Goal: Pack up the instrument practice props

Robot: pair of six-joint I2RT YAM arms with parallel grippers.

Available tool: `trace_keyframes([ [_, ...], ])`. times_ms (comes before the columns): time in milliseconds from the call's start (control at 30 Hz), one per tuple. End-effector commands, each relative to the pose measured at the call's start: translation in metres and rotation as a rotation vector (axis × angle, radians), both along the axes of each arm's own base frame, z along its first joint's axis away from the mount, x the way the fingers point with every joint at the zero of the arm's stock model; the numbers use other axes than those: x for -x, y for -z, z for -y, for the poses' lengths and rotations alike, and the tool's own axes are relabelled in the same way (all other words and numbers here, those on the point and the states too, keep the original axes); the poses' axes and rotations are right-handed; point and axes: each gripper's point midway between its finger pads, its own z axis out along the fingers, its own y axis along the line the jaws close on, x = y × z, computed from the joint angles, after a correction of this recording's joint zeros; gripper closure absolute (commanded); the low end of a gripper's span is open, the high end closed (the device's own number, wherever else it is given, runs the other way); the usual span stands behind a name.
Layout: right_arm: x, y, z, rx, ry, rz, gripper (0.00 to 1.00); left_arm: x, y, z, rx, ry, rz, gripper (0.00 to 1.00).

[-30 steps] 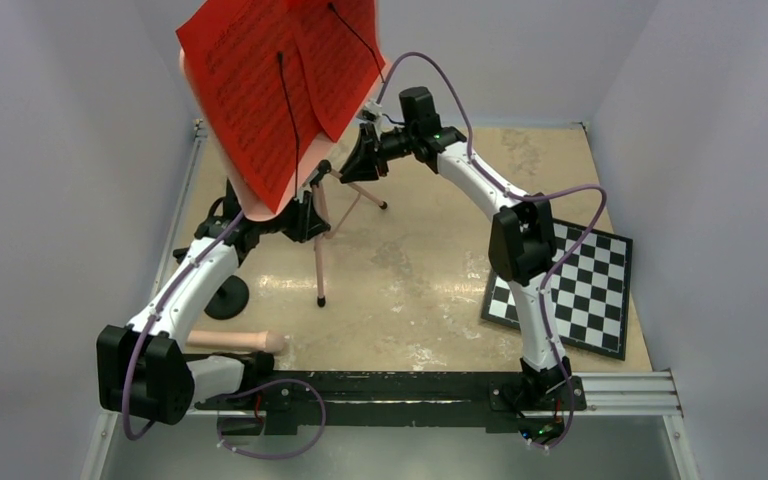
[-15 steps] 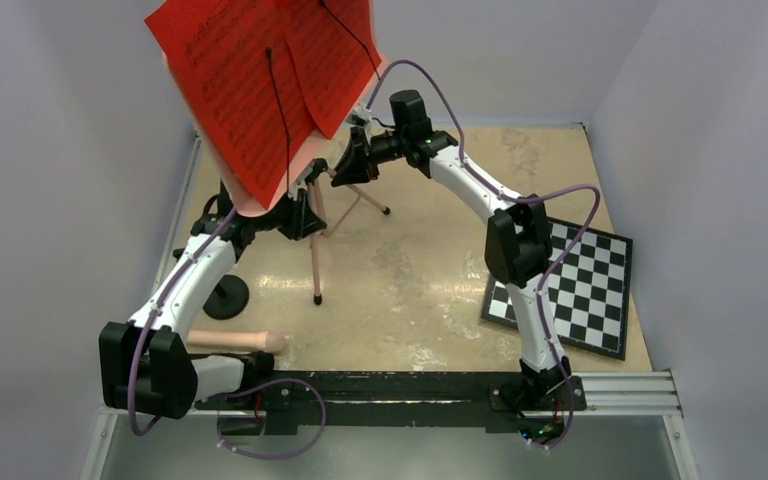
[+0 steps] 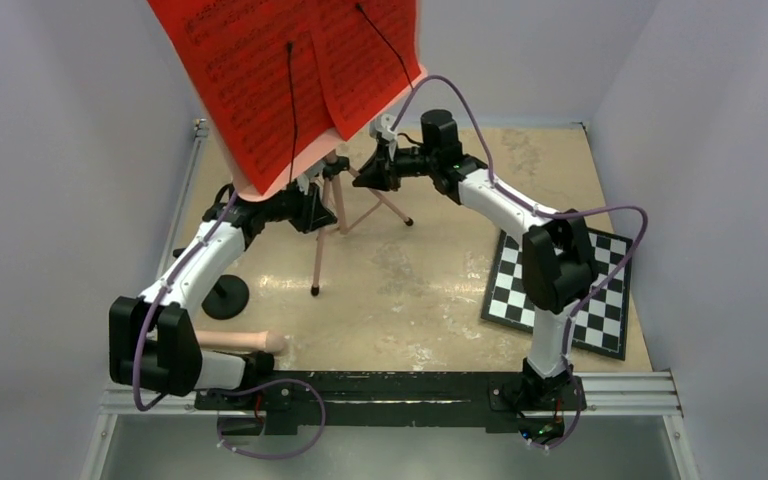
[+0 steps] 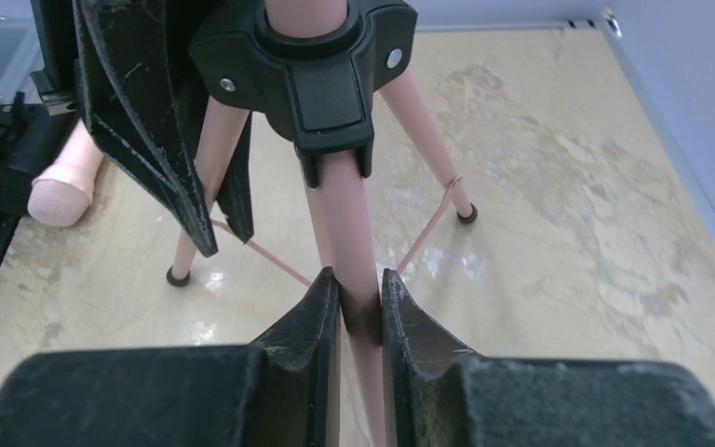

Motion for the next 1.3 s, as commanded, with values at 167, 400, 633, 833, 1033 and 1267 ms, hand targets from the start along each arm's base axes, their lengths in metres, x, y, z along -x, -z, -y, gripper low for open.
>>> trace_keyframes([
  [167,0.016,-0.009,0.052,0.001,0.206,-0.204,1.00,-0.061,0.030,-0.008,-0.068,-0.187,-0.068,0.88],
  [400,-0.003,0.005,0.085,0.037,0.415,-0.149,1.00,-0.108,0.028,0.002,-0.008,-0.303,-0.067,0.85],
  [633,0.007,0.004,0.101,0.043,0.473,-0.149,1.00,-0.134,0.025,0.023,0.035,-0.293,-0.067,0.84],
  [833,0.027,0.019,0.114,0.082,0.500,-0.206,1.00,-0.128,0.040,0.032,0.041,-0.267,-0.134,0.83],
  [1033,0.049,0.026,0.121,0.096,0.502,-0.270,1.00,-0.112,0.044,0.031,0.033,-0.244,-0.159,0.86],
  [1267,0.045,0.039,0.123,0.116,0.531,-0.302,1.00,-0.116,0.034,0.033,0.052,-0.249,-0.167,0.62],
])
